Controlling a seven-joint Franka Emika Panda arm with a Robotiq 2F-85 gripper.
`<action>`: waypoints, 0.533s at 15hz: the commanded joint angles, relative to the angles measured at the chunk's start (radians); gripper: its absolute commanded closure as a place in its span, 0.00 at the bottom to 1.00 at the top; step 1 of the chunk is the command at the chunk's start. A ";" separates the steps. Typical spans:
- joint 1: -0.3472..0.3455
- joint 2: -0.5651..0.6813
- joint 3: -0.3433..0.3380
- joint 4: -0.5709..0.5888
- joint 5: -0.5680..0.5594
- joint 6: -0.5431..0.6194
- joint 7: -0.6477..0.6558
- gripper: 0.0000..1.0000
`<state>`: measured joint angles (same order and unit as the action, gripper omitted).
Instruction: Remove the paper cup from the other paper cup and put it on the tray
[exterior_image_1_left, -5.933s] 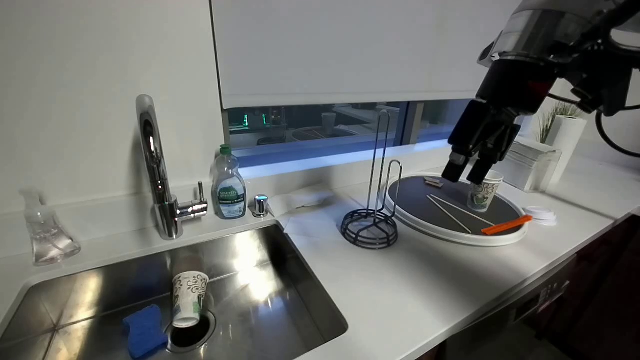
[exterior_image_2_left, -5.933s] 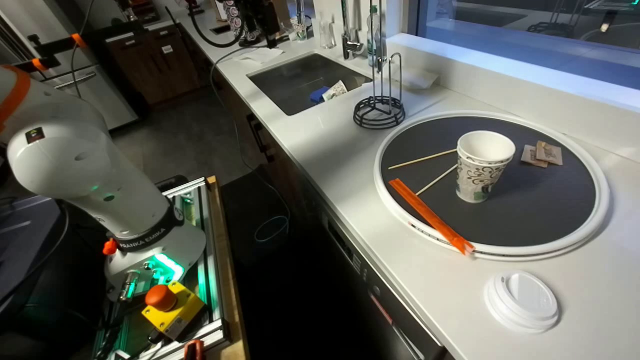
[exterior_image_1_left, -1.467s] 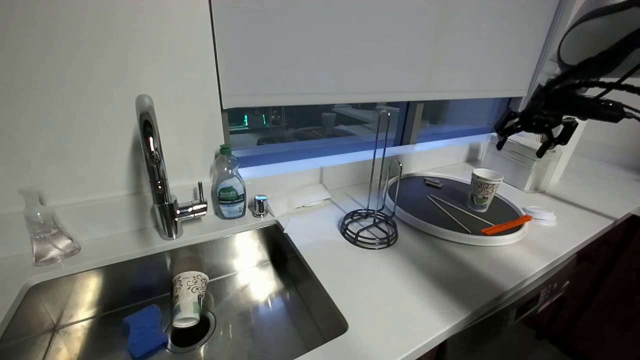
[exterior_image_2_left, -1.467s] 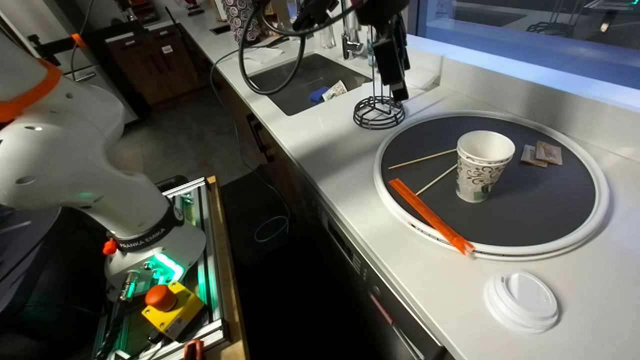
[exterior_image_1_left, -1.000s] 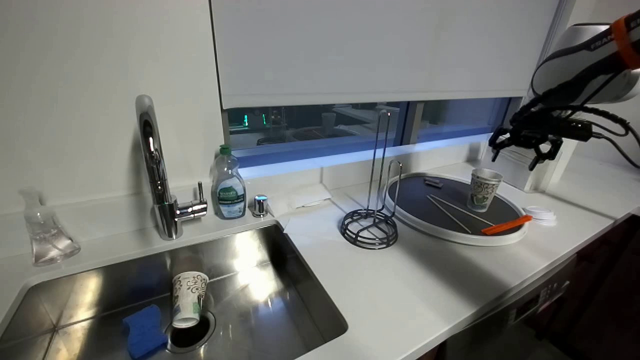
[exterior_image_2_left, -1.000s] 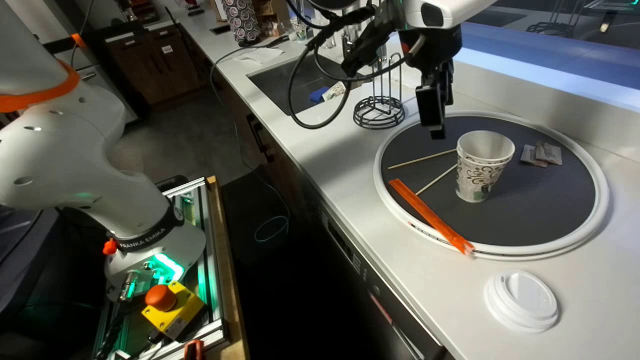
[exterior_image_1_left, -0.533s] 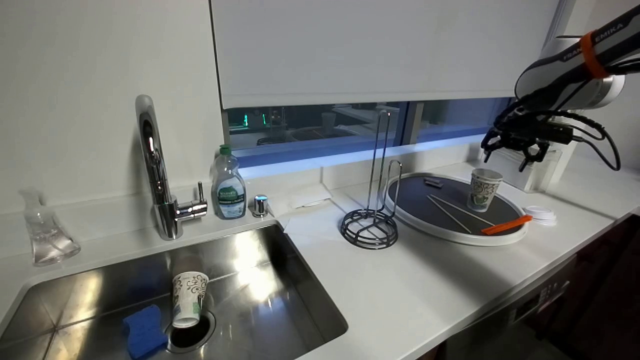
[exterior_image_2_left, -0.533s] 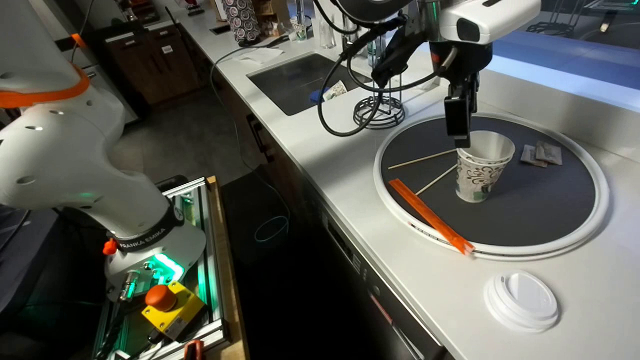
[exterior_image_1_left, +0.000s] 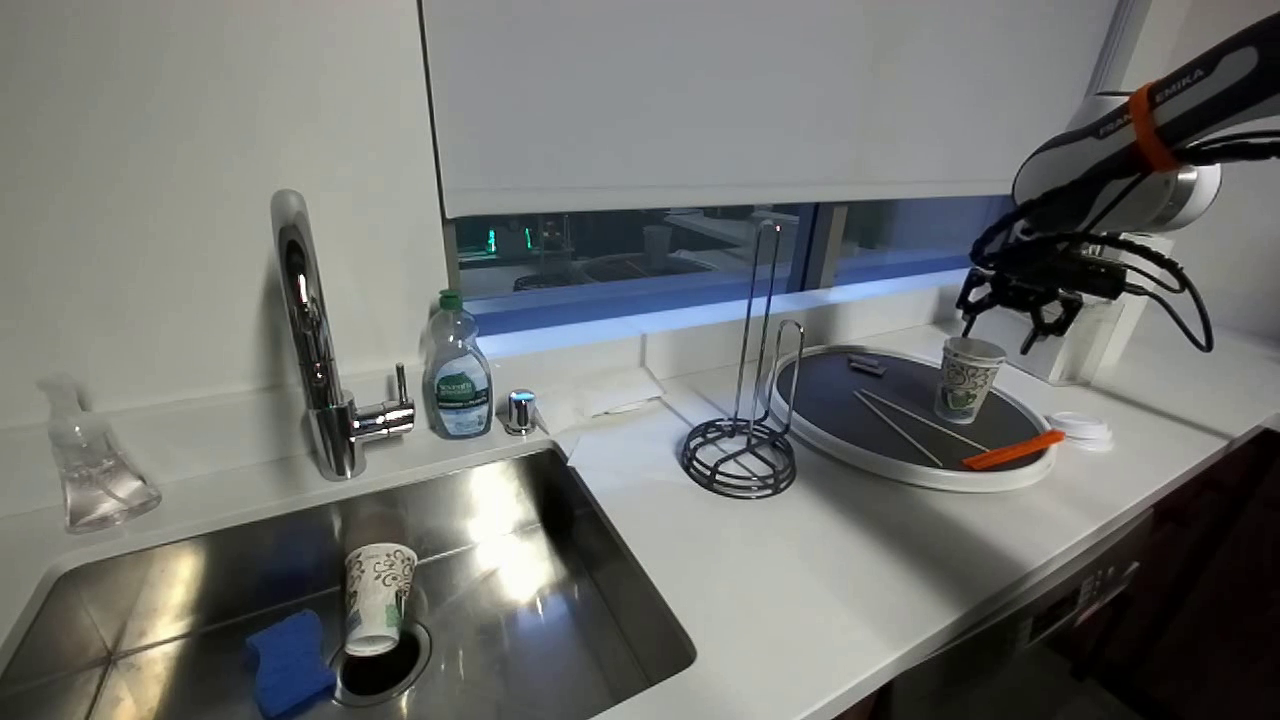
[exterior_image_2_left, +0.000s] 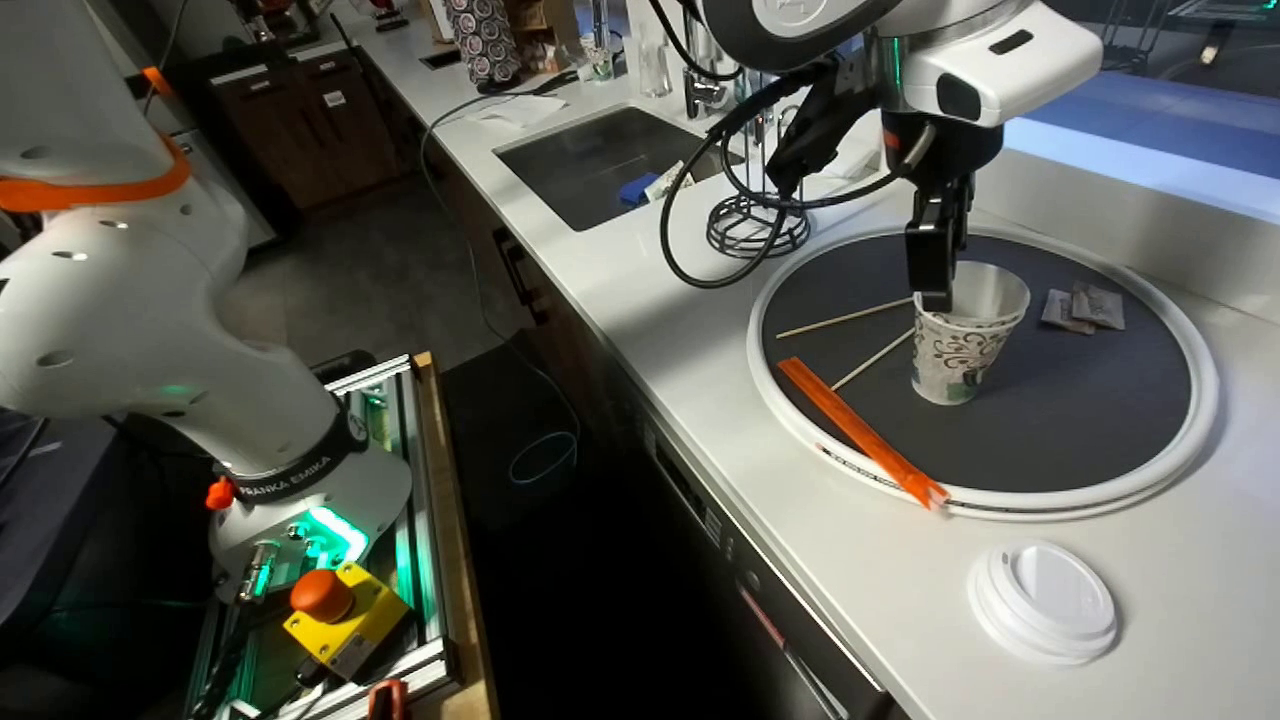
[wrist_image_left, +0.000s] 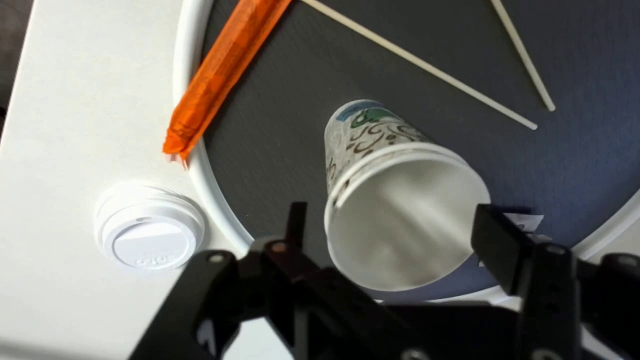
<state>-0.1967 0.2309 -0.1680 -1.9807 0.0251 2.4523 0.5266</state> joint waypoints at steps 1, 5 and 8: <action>0.016 0.030 -0.022 0.021 0.028 0.002 -0.015 0.21; 0.016 0.039 -0.028 0.020 0.032 0.004 -0.015 0.26; 0.016 0.043 -0.033 0.019 0.034 0.004 -0.014 0.46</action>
<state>-0.1950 0.2582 -0.1821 -1.9724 0.0367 2.4523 0.5259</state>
